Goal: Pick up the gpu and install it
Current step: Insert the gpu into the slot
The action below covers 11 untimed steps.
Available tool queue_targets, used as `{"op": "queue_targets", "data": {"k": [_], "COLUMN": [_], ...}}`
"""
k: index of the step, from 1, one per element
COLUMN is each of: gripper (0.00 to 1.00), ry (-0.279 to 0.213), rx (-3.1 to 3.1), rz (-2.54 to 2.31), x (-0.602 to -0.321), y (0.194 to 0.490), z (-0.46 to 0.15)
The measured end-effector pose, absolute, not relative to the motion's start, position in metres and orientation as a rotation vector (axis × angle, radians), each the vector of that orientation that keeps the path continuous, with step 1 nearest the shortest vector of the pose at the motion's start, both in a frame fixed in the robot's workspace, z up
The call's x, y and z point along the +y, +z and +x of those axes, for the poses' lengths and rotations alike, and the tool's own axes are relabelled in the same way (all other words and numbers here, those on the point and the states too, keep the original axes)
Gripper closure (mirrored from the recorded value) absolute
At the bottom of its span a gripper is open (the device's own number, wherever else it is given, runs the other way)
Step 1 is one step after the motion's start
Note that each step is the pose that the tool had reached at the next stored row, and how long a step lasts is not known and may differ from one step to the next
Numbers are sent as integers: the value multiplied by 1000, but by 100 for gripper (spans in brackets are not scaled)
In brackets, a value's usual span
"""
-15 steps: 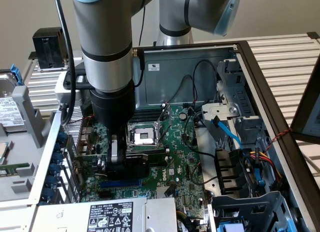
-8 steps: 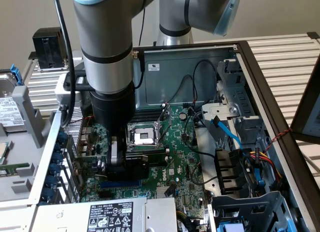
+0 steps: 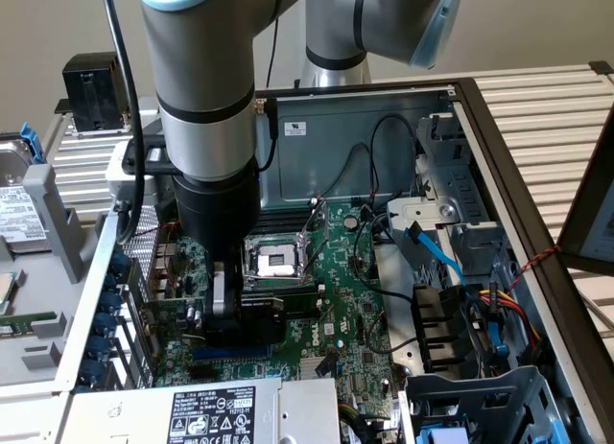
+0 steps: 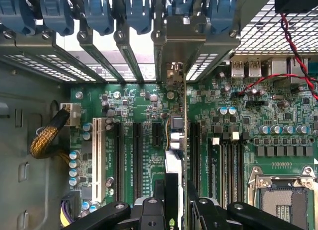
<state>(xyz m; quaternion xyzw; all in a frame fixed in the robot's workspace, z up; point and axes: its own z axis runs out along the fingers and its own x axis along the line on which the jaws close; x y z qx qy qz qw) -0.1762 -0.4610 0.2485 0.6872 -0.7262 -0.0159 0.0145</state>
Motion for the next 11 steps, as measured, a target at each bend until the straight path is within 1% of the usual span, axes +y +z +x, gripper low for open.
{"op": "queue_targets", "data": {"k": [11], "gripper": [73], "ry": [-51], "rx": [-2267], "rz": [2132], "x": [-461], "y": [248], "z": [-176]}}
